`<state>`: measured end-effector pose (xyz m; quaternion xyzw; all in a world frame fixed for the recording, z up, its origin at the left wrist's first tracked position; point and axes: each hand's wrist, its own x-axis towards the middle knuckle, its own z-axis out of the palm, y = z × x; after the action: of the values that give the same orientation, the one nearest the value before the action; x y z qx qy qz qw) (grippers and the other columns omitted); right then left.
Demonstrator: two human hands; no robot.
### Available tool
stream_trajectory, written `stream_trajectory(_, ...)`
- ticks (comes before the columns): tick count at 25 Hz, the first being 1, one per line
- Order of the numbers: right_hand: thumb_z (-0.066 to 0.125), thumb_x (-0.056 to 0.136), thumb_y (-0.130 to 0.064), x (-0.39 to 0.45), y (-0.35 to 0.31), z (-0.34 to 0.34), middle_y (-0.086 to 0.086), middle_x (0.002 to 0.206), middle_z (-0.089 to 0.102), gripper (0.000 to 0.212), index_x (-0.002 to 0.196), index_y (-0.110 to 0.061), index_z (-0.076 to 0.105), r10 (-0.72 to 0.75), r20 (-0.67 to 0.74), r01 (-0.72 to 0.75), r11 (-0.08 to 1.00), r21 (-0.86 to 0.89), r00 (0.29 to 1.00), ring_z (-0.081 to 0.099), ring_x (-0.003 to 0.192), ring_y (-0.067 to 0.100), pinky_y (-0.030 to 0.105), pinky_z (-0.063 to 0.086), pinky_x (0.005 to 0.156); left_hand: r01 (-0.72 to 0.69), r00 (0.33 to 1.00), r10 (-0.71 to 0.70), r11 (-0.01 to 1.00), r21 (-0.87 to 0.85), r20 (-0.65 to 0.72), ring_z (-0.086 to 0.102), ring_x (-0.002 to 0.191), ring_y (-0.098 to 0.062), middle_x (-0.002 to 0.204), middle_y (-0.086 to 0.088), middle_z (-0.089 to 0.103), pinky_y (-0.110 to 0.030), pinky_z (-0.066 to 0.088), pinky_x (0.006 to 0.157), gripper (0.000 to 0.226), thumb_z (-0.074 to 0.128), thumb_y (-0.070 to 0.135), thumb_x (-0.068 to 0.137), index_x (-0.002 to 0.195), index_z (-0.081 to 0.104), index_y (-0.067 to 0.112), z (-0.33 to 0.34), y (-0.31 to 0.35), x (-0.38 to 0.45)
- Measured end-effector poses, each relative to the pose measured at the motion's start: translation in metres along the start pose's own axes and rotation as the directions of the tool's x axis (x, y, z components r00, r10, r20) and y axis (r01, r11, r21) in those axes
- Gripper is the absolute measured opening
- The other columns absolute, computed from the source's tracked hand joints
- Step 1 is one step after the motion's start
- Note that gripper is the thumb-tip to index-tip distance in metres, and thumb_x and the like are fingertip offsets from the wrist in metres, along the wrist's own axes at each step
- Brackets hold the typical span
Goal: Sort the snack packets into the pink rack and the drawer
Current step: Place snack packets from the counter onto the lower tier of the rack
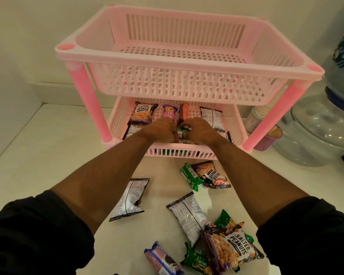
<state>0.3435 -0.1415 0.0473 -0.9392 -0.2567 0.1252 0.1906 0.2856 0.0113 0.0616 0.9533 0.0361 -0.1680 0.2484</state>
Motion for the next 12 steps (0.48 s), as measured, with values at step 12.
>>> stream_trajectory(12,0.062,0.095,-0.028,-0.081,0.021,0.001,0.006,0.114,0.058,0.027,0.117,-0.013,0.069,-0.142,-0.404,0.142,0.989,-0.029,0.904,0.051,0.108,0.023,0.038,0.045,0.092,-0.13,0.783,-0.017,0.973,-0.19,-0.622,0.054,0.089,-0.009,0.105,0.009,0.051,-0.027,0.046,0.08,0.018,0.068,0.035,0.09,0.104,0.066,0.025,0.037,0.008,-0.079)
